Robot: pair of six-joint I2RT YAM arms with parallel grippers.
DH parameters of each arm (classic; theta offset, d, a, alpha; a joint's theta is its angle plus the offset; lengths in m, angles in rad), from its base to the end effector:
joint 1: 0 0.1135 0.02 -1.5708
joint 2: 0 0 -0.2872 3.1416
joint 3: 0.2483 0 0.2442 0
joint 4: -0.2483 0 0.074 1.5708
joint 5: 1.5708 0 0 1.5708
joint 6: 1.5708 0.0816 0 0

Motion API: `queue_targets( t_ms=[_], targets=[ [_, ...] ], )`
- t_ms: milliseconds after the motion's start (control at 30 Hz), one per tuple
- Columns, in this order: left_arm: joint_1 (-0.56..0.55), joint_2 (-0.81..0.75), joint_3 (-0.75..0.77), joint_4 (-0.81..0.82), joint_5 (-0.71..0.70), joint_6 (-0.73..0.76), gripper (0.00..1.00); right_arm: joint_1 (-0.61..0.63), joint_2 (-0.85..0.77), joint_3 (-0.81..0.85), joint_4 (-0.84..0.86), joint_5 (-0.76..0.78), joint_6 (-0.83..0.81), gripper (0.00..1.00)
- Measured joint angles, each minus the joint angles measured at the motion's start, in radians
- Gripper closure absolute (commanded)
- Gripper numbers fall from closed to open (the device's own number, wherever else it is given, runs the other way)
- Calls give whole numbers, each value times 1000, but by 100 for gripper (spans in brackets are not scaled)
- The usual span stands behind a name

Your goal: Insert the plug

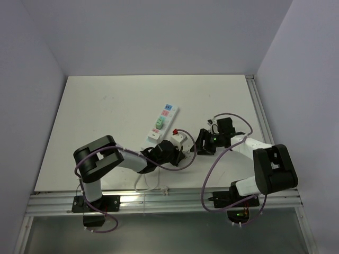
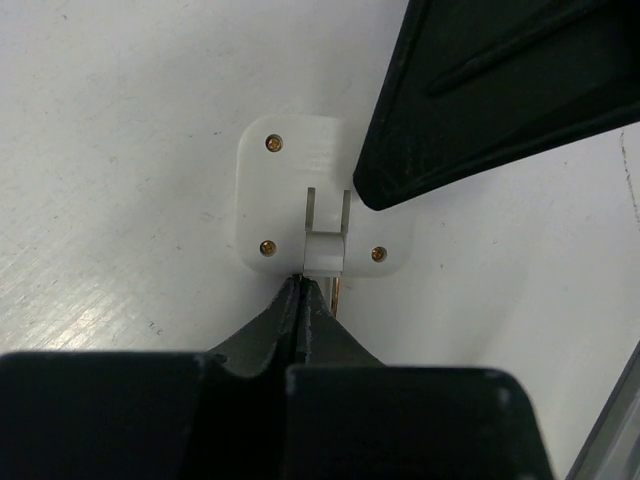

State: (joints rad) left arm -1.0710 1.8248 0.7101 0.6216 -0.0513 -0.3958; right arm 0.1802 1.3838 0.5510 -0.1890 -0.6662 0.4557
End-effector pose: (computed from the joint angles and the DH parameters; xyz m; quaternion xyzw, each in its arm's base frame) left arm 0.1893 -0.3379 0.1318 0.2718 0.8139 -0.3270 0.3958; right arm 0.2294 0.0930 0.1431 0.0371 0.9132 0.3790 0.1449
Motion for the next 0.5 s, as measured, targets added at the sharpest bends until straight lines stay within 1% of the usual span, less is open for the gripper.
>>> queue_targets(
  t_ms=[133,267,300,367,400,467,500],
  targets=[
    [-3,5,-5,20,-1,1,100,-5,26,-5,29,-12,2,39],
    [-6,6,-8,26,-6,3,100,-13,61,-8,82,-40,15,42],
    [-8,7,-8,27,-8,3,100,-13,71,-13,97,-50,20,46],
    [-11,7,-8,29,-11,9,100,-18,88,-21,116,-68,26,50],
    [-12,7,-8,30,-11,10,100,-22,95,-21,121,-78,30,55],
    [-15,7,-11,34,-15,10,100,-27,105,-21,132,-92,37,61],
    [-16,7,-14,39,-18,10,100,-30,110,-21,139,-101,38,69]
  ],
)
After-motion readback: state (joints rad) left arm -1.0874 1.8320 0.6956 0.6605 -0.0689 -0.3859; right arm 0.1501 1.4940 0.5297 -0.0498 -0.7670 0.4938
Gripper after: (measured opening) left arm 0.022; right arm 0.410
